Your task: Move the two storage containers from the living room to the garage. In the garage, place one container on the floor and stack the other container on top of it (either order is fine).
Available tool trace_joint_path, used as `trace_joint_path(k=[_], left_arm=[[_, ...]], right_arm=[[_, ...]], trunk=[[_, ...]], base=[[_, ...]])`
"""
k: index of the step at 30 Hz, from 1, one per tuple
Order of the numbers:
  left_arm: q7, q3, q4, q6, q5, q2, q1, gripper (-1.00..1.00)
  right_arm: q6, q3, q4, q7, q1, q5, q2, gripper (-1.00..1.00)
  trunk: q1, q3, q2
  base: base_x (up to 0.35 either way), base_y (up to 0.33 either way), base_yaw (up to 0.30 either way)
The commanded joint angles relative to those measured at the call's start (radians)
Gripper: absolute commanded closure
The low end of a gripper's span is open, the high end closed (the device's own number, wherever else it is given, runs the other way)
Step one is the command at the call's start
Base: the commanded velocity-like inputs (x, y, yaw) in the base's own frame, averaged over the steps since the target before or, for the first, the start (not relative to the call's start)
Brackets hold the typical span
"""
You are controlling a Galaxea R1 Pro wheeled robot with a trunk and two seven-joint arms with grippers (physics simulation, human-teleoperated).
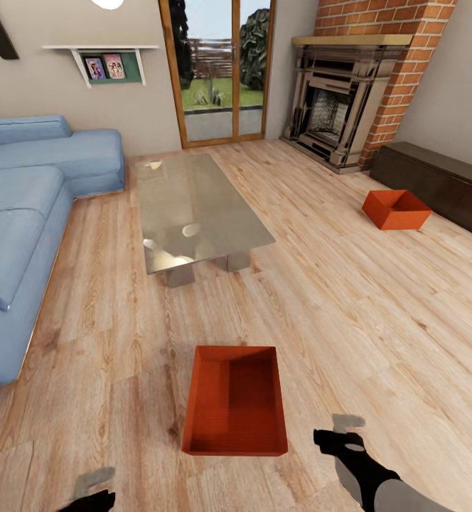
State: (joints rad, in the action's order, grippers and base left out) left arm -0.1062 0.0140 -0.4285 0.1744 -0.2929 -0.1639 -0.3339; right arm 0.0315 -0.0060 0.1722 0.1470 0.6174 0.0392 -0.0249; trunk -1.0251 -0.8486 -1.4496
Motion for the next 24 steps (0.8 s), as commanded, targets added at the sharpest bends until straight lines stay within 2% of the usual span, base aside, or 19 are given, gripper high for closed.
trace_joint_path(k=[1, 4, 7, 9, 10, 12, 16, 17, 19, 24], left_arm=[[-0.014, 0.000, 0.005, 0.008, -0.009, 0.001, -0.019, -1.00], [-0.042, 0.000, 0.035, 0.013, -0.008, 0.011, -0.095, -1.00], [-0.056, -0.002, 0.048, 0.015, -0.002, 0.049, -0.152, -1.00], [-0.081, -0.004, 0.055, 0.018, 0.003, 0.117, -0.185, -1.00], [-0.087, -0.006, 0.062, 0.017, 0.004, 0.143, -0.189, -1.00], [-0.093, -0.012, 0.096, 0.009, 0.007, 0.184, -0.194, -1.00], [-0.096, -0.024, 0.160, -0.050, 0.024, 0.212, -0.196, -1.00], [-0.096, -0.026, 0.177, -0.088, 0.041, 0.219, -0.196, -1.00], [-0.097, -0.028, 0.186, -0.114, 0.065, 0.225, -0.197, -1.00], [-0.097, -0.028, 0.197, -0.137, 0.133, 0.244, -0.197, -1.00]], right_arm=[[0.005, -0.002, -0.004, 0.001, 0.014, 0.005, 0.002, -1.00], [0.008, -0.003, -0.010, 0.002, 0.048, 0.006, 0.007, -1.00], [0.009, -0.003, -0.012, 0.002, 0.061, 0.006, 0.016, -1.00], [0.010, -0.003, -0.016, 0.002, 0.064, 0.007, 0.077, -1.00], [0.015, -0.002, -0.023, 0.002, 0.064, 0.006, 0.098, -1.00], [0.040, -0.001, -0.055, 0.002, 0.065, 0.006, 0.120, -1.00], [0.106, 0.000, -0.120, 0.002, 0.065, 0.005, 0.127, -1.00], [0.127, 0.001, -0.135, 0.001, 0.065, 0.005, 0.128, -1.00], [0.138, 0.001, -0.142, 0.001, 0.065, 0.005, 0.127, -1.00], [0.150, 0.000, -0.149, 0.000, 0.065, 0.004, 0.130, -1.00]], trunk=[[0.000, -0.001, 0.000], [0.000, -0.001, 0.000], [0.000, -0.001, 0.000], [0.000, -0.001, 0.000], [0.000, -0.001, 0.000], [0.000, -0.001, 0.000], [0.000, -0.001, 0.000], [0.000, -0.001, 0.000], [0.000, -0.001, 0.000], [0.000, -0.001, 0.000]], base=[[0.000, 0.000, 0.000], [0.000, 0.000, 0.000], [0.000, 0.000, 0.000], [0.000, 0.000, 0.000], [0.000, 0.000, 0.000], [0.000, 0.000, 0.000], [0.000, 0.000, 0.000], [0.000, 0.000, 0.000], [0.000, 0.000, 0.000], [0.000, 0.000, 0.000]])
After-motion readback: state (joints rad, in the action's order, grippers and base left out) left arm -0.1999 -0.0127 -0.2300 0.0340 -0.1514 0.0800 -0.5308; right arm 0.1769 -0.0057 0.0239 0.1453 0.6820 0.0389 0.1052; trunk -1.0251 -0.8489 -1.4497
